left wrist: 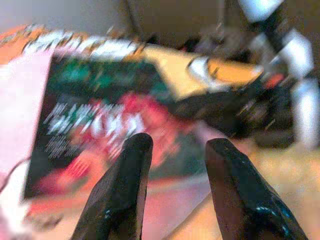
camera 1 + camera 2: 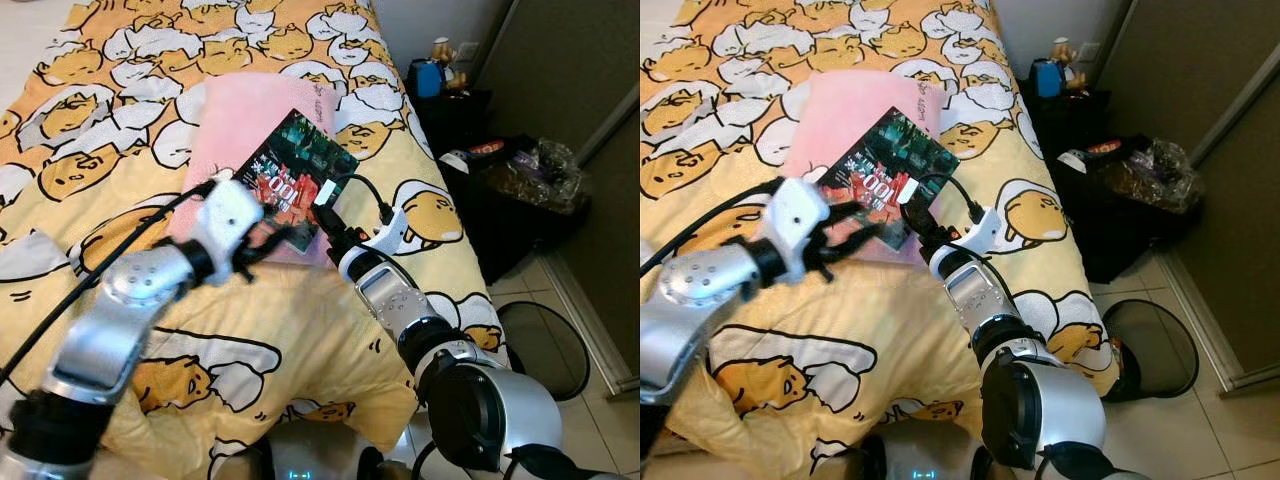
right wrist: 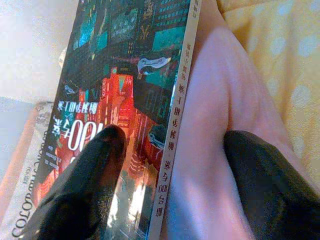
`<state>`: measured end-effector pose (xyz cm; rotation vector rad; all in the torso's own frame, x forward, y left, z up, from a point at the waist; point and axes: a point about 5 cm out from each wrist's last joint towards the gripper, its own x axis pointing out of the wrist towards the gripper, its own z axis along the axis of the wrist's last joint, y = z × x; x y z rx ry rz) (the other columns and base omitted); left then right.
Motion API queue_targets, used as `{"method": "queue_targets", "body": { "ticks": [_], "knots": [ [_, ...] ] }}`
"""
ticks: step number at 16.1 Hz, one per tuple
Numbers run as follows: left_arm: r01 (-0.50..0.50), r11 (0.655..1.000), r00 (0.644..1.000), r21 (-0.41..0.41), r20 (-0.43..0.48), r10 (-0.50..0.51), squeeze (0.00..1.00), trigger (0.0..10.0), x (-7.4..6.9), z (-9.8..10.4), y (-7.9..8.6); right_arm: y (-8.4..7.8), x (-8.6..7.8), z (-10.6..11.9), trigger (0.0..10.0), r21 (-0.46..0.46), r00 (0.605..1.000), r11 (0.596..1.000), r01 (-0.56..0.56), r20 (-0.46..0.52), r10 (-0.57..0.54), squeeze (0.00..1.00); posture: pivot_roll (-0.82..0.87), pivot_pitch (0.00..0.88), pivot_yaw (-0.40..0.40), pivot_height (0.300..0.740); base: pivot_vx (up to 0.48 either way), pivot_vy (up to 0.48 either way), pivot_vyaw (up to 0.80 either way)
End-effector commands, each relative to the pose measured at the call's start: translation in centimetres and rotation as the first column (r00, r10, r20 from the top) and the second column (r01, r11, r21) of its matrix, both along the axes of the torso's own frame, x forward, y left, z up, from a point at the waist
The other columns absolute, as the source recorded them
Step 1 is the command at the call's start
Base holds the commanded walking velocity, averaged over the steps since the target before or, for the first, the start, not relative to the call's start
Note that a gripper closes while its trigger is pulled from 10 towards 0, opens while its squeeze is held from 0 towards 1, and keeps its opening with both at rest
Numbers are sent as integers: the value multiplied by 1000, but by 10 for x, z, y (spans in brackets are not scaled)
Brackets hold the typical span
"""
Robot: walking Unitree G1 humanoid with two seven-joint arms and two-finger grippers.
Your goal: Clean up the room
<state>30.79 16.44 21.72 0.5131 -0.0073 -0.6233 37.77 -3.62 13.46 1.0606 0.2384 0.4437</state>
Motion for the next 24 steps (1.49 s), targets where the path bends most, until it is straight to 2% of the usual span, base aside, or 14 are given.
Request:
{"method": "queue_targets", "body": {
  "ticks": [1, 3, 6, 8, 10, 15, 16, 17, 19, 20, 22, 23, 24],
  "knots": [
    [-89, 995, 996, 46, -12, 90, 0, 10000, 4, -4, 17, 26, -10, -5, 0, 15, 997, 998, -59, -39, 59, 0, 263, 278, -49, 740, 0, 0, 0],
    [-136, 989, 991, 55, -3, 136, 0, 10000, 6, -2, 25, 28, -10, -4, 0, 20, 997, 998, -65, -32, 66, 0, 272, 279, -54, 740, 0, 0, 0],
    [-141, 989, 990, 51, -1, 141, 0, 10000, 5, -4, 24, 26, -8, 1, 0, 57, 998, 997, -51, -21, 52, 0, 277, 278, -59, 740, 0, 0, 0],
    [-142, 989, 990, 46, -3, 142, 0, 10000, 5, -7, 24, 27, -8, 0, 0, 47, 998, 997, -57, -16, 58, 0, 276, 269, -61, 740, 0, 0, 0],
    [-139, 990, 990, 29, -6, 140, 0, 10000, 6, -9, 20, 18, -3, 5, 0, 65, 1000, 998, -1, -8, 2, 0, 269, 259, -59, 740, 0, 0, 0],
    [-142, 990, 990, -7, -17, 142, 0, 10000, 13, -17, 14, 15, 9, 44, 0, 104, 984, 994, -22, 177, 3, 0, 231, 225, -63, 740, 0, 0, 0],
    [-147, 989, 989, -13, -17, 147, 0, 10000, 15, -19, 13, 18, 11, 60, 0, 111, 967, 993, -39, 255, 10, 0, 224, 220, -63, 740, 0, 0, 0],
    [-150, 989, 989, -14, -16, 149, 0, 10000, 16, -20, 13, 19, 12, 68, 0, 112, 957, 993, -47, 290, 13, 0, 221, 218, -64, 740, 0, 0, 0],
    [-155, 988, 988, -19, -8, 155, 0, 10000, 20, -21, 11, 23, 12, 86, 0, 88, 922, 993, -76, 384, 37, 0, 203, 210, -63, 740, 0, 0, 0],
    [-154, 988, 988, -20, -7, 154, 0, 10000, 21, -22, 10, 23, 12, 88, 0, 74, 915, 994, -83, 400, 47, 0, 194, 206, -64, 740, 0, 0, 0],
    [-151, 988, 989, -23, -4, 151, 0, 10000, 25, -24, 7, 18, 11, 76, 0, 36, 928, 997, -71, 370, 53, 0, 181, 204, -63, 740, 0, 0, 0],
    [-148, 989, 989, -22, -2, 148, 0, 10000, 25, -25, 6, 19, 9, 66, 0, -26, 935, 998, -53, 349, 59, 0, 180, 205, -61, 740, 0, 0, 0],
    [-149, 989, 989, -22, 2, 149, 0, 10000, 26, -26, 5, 21, 7, 59, 0, -164, 928, 986, -9, 366, 70, 0, 179, 205, -57, 740, 0, 0, 0]
  ]
}}
